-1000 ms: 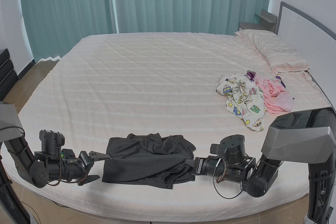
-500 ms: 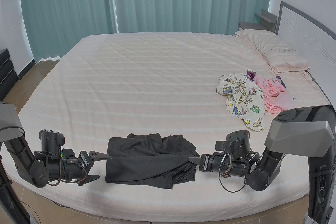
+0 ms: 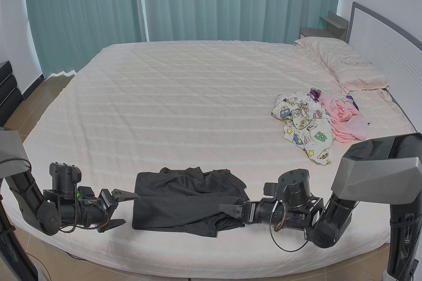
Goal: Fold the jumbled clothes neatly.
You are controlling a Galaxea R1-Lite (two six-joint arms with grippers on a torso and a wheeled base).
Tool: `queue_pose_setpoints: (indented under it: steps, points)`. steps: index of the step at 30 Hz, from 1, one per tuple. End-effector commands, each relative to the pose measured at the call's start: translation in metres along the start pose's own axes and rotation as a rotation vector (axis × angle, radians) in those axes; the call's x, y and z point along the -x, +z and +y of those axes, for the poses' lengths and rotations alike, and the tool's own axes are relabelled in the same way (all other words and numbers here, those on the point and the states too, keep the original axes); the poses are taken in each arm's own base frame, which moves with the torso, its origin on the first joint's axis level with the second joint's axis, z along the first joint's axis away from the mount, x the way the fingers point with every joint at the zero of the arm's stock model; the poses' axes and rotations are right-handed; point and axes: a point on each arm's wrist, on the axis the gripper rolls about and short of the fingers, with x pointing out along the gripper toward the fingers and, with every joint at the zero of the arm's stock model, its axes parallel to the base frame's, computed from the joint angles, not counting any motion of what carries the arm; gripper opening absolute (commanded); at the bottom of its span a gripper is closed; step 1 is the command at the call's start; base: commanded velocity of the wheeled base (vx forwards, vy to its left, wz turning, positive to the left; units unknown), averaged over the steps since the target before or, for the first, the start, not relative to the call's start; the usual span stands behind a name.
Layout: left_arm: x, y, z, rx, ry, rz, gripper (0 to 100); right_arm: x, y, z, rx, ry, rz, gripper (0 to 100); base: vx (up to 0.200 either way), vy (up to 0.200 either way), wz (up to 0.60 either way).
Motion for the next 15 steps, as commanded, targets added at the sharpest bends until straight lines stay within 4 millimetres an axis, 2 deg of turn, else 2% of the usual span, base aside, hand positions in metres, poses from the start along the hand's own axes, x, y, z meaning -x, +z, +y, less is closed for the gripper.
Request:
queue_pose_setpoints:
  steps: [1,7,15]
  points:
    - [0.0,0.0,0.0,0.002,0.0,0.002,100,0.004,-0.026,0.023,0.041,0.034,0.075,100,0.0,0.0,0.0]
    - [0.0,0.0,0.0,0.001,0.0,0.001,100,-0.003,-0.048,0.029,0.072,0.0,0.111,100,0.0,0.0,0.0]
    - [0.0,0.0,0.0,0.001,0.0,0.001,100,0.0,-0.03,0.021,0.107,-0.046,0.037,100,0.0,0.0,0.0]
